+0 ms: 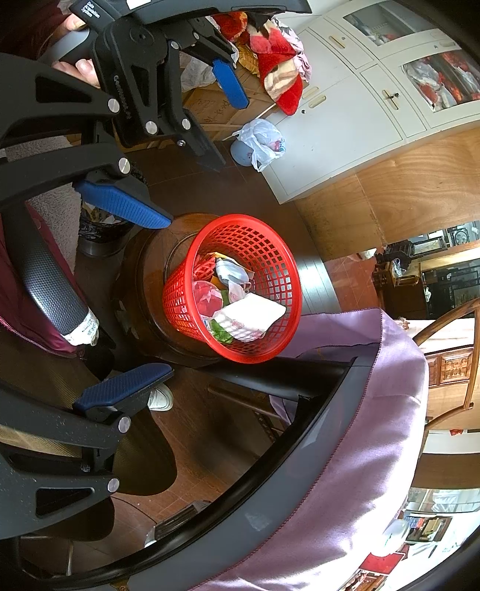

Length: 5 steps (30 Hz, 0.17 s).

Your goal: Collect trash

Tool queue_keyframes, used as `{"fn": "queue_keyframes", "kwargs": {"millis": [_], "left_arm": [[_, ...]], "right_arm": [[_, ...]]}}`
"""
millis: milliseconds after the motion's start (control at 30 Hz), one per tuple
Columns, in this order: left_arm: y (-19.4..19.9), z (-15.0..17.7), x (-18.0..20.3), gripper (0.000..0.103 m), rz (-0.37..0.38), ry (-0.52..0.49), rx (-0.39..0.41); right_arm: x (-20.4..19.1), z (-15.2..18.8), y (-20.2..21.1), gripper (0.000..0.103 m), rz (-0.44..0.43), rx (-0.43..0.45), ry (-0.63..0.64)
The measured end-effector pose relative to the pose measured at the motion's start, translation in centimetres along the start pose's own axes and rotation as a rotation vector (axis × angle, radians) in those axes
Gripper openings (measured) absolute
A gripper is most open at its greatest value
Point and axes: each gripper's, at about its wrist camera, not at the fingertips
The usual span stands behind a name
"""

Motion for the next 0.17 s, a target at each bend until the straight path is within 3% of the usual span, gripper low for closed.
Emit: {"fn": "queue_keyframes", "kwargs": {"millis": [167], "left_arm": [[0.09,0.04,-0.24,0.096,-0.002,0.009,0.006]], "right_arm": [[-0.03,-0.02,0.09,0.074,0.0,0.003,0.001]]}}
Point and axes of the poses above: each gripper's, at about its wrist camera, not at the fingertips, and y roughly against the way its jaws point, x to its right, z to its underside, and after that the axes turned 9 degrees about -y, right-handed
